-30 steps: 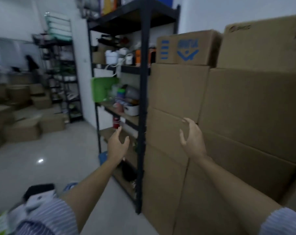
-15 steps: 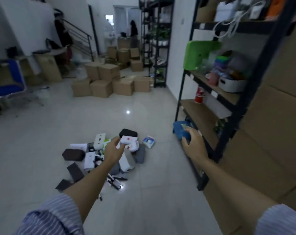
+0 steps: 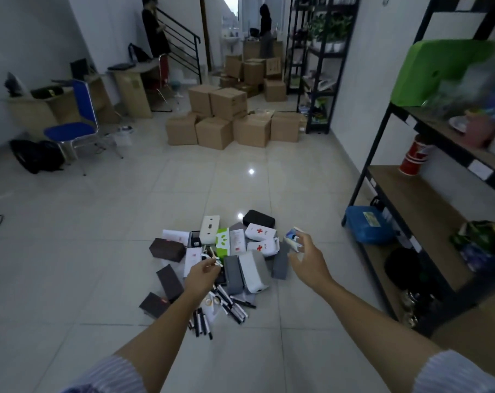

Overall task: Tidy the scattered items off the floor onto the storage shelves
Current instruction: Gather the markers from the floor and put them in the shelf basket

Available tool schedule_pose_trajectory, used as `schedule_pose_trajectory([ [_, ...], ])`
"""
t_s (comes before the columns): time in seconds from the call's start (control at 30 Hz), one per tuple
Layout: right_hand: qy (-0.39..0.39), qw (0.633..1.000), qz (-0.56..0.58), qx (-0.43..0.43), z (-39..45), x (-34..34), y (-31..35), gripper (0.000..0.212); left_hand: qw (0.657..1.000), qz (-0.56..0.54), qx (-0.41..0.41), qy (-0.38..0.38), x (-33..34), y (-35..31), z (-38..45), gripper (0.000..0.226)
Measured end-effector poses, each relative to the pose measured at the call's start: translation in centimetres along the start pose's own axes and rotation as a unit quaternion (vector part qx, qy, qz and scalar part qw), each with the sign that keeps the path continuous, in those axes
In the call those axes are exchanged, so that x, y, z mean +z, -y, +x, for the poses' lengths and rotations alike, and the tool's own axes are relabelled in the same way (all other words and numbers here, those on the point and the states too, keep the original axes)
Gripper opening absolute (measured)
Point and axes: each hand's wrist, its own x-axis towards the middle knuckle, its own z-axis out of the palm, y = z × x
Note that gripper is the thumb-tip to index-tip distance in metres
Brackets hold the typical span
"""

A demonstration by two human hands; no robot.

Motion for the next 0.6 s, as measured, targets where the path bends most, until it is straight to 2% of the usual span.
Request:
schedule_pose_trajectory([
  [0.1,0.003,0.999,0.025,0.032,2.9,2.3,-0.5,0.048,0.998,-0.036,-0.041,0.021,0.5,-0.3,3.0,0.04],
  [0.27,0.025,0.995,0.043,0.085,8.0,5.4,-2.9,0.054,0.989,-0.092,-0.104,0.044,2.6,0.0,7.8,0.028],
  [0.33,0.037,0.993,0.04,0.103,10.4,6.5,-4.3,0.056,0.985,-0.101,-0.126,0.053,3.6,0.4,9.8,0.009],
  [0.37,0.042,0.992,0.04,0.114,11.7,7.0,-5.2,0.057,0.983,-0.104,-0.142,0.053,4.2,0.7,10.8,0.007],
  [0.43,0.052,0.987,0.05,0.143,14.5,8.1,-6.9,0.059,0.976,-0.125,-0.177,0.037,5.6,1.6,13.5,0.004],
  [0.53,0.069,0.976,0.066,0.193,19.0,9.6,-10.0,0.062,0.958,-0.194,-0.212,-0.004,8.4,3.0,17.8,0.027],
  [0.6,0.085,0.971,0.065,0.216,21.8,10.7,-12.2,0.063,0.938,-0.241,-0.245,-0.041,10.2,2.7,19.8,0.02],
])
